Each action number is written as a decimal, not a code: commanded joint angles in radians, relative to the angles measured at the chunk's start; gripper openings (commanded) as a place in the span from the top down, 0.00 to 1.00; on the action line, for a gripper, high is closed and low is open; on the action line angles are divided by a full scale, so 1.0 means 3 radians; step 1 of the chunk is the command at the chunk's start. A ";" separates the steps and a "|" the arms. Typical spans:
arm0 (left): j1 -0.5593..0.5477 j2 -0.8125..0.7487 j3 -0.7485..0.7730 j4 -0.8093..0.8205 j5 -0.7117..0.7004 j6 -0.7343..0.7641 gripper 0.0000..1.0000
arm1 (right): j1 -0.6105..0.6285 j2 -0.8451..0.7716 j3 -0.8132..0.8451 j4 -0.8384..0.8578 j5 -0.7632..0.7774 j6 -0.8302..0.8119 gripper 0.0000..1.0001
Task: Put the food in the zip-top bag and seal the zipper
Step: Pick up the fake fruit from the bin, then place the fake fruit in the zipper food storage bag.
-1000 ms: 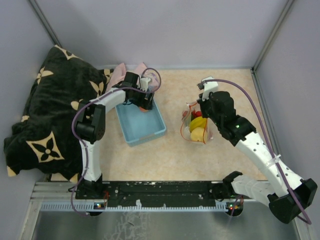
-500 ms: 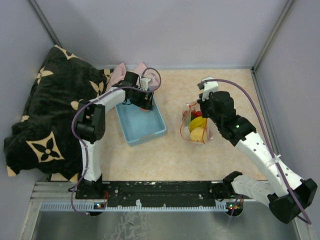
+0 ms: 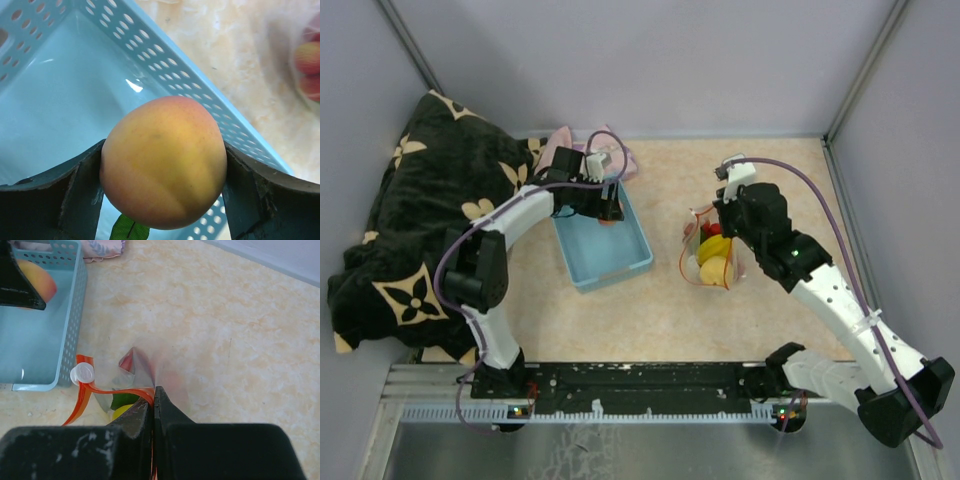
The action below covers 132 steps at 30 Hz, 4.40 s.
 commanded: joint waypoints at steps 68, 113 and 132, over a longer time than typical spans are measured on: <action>-0.2213 -0.0805 -0.0604 0.1389 -0.2032 -0.1536 0.32 | -0.0036 0.0139 0.0527 -0.0211 -0.0925 0.0362 1.00; -0.2331 -0.1559 -0.0707 0.0720 -0.1859 -0.1566 0.00 | -0.0036 0.0004 0.0331 -0.0017 -0.1100 0.0551 1.00; -0.2325 -0.2112 -0.1186 0.0365 -0.1864 -0.1824 0.18 | -0.0036 0.0012 0.0276 0.0060 -0.1063 0.0568 1.00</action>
